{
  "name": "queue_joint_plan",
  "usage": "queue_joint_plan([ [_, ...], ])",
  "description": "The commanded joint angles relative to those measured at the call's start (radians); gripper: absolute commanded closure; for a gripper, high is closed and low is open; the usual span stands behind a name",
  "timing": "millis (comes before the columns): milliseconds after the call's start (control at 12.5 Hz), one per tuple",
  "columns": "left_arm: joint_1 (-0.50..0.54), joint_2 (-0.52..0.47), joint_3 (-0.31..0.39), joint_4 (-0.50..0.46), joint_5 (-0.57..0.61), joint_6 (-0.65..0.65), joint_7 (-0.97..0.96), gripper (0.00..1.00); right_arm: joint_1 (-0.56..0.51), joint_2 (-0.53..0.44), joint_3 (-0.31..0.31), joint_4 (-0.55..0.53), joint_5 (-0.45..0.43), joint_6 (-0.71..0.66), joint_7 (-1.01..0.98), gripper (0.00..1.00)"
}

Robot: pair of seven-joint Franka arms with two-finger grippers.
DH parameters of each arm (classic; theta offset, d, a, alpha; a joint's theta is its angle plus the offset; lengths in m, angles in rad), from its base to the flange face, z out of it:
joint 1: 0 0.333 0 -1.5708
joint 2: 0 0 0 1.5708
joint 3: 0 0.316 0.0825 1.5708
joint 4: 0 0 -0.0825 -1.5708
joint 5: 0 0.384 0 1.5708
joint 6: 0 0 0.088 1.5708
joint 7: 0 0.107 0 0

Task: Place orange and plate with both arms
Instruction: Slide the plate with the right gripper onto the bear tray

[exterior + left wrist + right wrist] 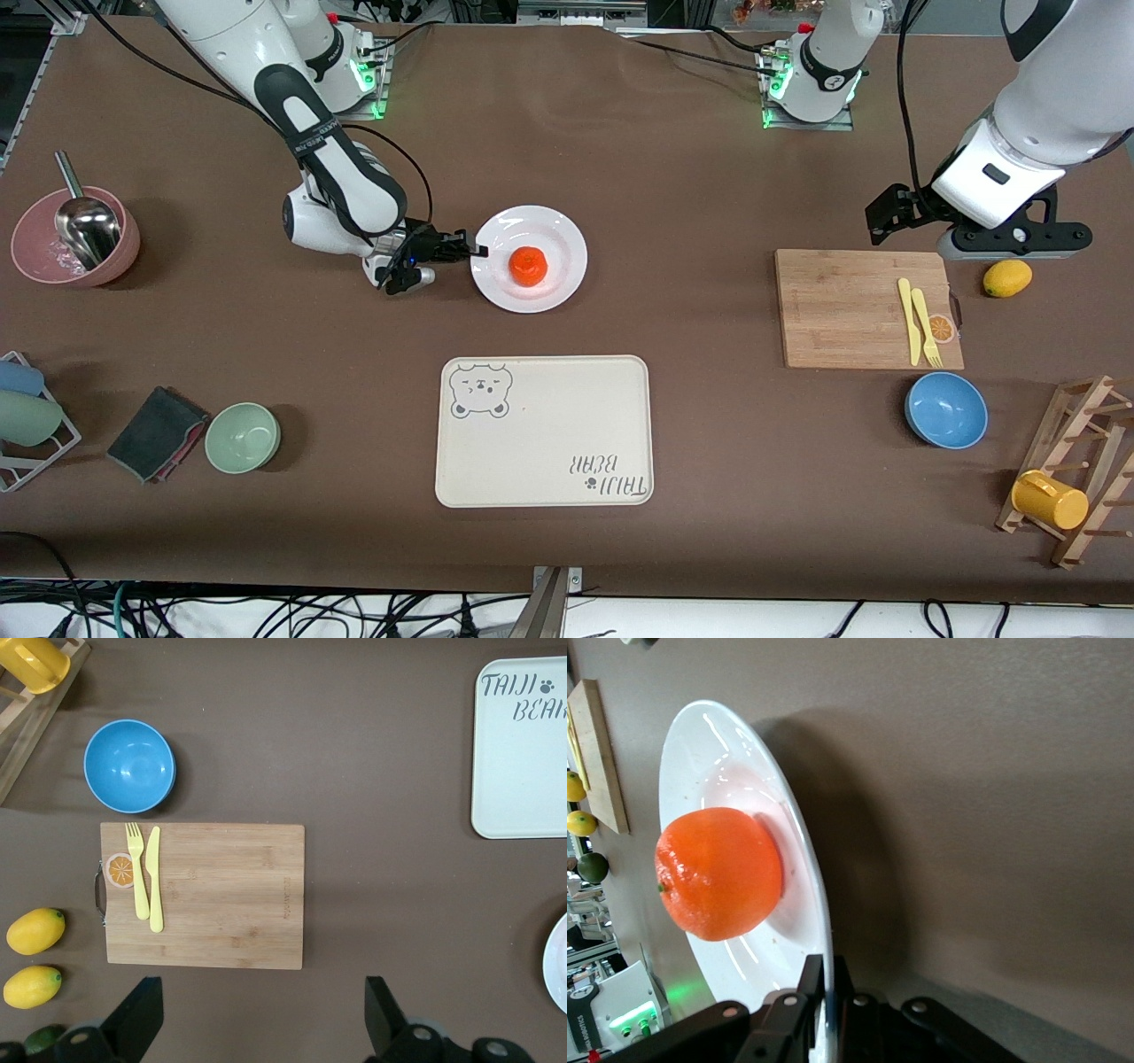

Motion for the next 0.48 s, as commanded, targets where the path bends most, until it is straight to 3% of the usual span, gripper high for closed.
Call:
queue_joint_plan([
  [0,-0.005,-0.015,-0.004,-0.002,-0.009,-0.013,0.008,0.0,-0.012,0.025,0.012,0.017,0.02,0.025,-0.027,1.0],
  [239,-0.005,-0.015,-0.004,-0.001,-0.009,-0.019,0.008,0.0,-0.016,0.017,0.012,0.061,0.112,0.024,-0.018,1.0],
  [399,-0.003,-0.016,-0.004,-0.001,-0.009,-0.02,0.009,0.0,-0.015,0.017,0.012,0.113,0.122,0.024,0.071,1.0],
])
